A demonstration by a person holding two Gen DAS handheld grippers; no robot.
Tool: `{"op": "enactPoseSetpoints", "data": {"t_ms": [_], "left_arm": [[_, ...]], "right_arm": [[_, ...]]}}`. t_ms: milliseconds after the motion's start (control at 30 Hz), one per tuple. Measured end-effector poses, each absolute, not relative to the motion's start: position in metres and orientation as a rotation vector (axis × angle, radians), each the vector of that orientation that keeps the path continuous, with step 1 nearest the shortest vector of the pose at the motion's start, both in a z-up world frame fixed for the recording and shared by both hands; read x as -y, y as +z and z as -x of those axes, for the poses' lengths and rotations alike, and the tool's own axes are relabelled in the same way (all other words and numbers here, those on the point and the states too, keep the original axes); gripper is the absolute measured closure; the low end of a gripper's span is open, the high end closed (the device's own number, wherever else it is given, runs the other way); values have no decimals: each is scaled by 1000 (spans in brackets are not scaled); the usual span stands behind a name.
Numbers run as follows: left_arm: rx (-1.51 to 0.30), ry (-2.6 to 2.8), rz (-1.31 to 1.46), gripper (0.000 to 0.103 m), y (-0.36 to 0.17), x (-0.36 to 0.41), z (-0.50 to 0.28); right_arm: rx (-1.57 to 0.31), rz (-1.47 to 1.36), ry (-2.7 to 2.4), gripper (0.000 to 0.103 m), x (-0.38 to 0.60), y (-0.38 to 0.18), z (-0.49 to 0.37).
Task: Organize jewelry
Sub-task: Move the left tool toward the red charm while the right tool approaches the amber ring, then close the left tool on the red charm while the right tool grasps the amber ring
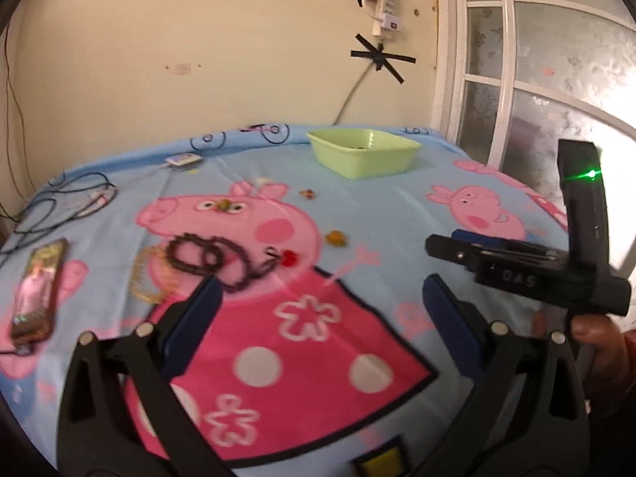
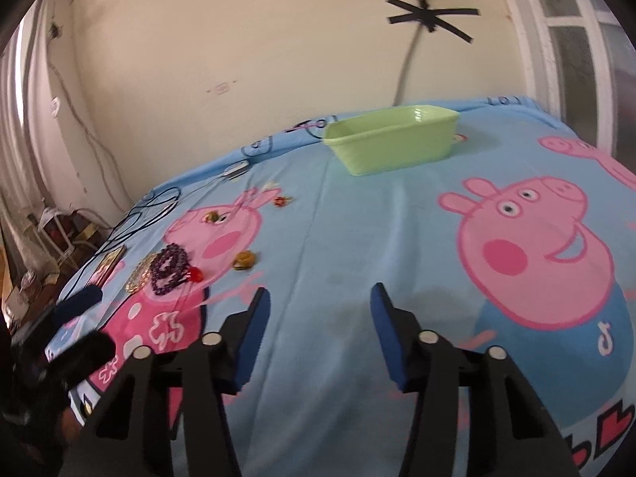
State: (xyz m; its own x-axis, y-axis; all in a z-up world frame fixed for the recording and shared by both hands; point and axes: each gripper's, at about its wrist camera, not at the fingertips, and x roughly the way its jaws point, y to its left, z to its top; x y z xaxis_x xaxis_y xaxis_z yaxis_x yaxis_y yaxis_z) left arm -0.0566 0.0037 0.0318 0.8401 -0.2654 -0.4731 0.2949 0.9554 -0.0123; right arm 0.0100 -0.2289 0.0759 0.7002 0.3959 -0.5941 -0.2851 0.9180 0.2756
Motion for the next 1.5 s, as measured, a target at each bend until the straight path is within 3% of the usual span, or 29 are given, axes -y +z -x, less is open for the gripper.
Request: {"op": "enactPoseSetpoints", "data": {"t_ms": [67,133,333,433,767,900,967,1133,1200,1500], "left_arm": [[-501,-273,-79,8,35,-13,50],[-505,-267,-83,18,37,-20,44],[-562,-287,-91,27,37,-32,17],[-624,-333,-127,41,36,-28,-1],[-745,-455,-224,42,20,-7,-45],[-798,-485,-196,56,15,-7,-58],[-819,-488,-180,70,12,-8,-63],[-839,-495,-172,84,8,-7,-63],[-835,-496,-186,85,8,-4,-59],[-850,-589,-147,85,16,26,-60]], "right_arm": [[-698,-139,422,87,219,80,-13],[-697,-135,450,91,214,83,-17],[-759,-148,508,91,202,79,-33],[-809,-159,540,91,199,77,-45],[-860,109,636,91,158,86,-72],[-900,145,671,91,151,80,-84],[-920,150,682,91,147,77,-90],[-933,193,694,92,140,69,-96],[-911,246,678,103,136,68,-92],[-886,139,623,103,189,70,-74]]}}
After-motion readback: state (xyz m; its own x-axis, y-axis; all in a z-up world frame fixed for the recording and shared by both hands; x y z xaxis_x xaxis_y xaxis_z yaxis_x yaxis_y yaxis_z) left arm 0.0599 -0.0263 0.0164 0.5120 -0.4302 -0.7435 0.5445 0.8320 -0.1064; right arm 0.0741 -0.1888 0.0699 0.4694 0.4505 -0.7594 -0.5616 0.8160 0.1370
